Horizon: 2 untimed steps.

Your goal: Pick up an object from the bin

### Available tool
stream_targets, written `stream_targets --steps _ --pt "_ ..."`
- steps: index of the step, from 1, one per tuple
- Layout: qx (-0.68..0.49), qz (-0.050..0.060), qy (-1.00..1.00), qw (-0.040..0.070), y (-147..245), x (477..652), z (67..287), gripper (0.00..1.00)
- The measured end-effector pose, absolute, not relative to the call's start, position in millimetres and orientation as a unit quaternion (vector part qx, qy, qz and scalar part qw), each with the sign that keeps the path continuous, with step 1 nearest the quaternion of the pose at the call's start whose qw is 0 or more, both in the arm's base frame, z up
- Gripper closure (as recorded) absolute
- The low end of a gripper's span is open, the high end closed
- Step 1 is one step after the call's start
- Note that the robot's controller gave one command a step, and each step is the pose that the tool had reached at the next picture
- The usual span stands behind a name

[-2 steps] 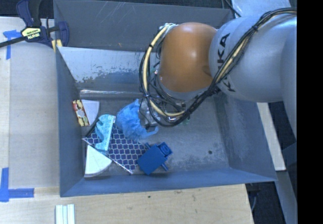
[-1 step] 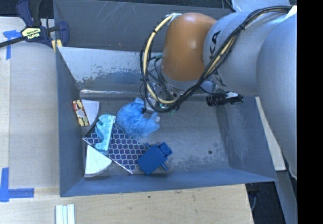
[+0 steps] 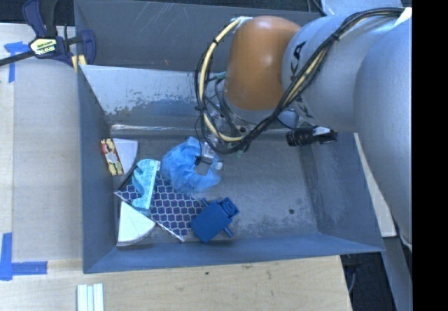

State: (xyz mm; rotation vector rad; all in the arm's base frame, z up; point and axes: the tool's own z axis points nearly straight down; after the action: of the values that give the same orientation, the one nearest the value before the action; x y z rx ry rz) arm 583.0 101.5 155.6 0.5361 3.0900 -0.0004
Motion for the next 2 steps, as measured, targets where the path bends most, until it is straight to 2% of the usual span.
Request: stream_targets --steps 1,2 --pt "-0.053 0.000 0.999 0.005 117.9 565.8 82.8 0.00" --pt "-0.029 0.000 1.000 0.004 133.3 583.8 83.5 1.00"
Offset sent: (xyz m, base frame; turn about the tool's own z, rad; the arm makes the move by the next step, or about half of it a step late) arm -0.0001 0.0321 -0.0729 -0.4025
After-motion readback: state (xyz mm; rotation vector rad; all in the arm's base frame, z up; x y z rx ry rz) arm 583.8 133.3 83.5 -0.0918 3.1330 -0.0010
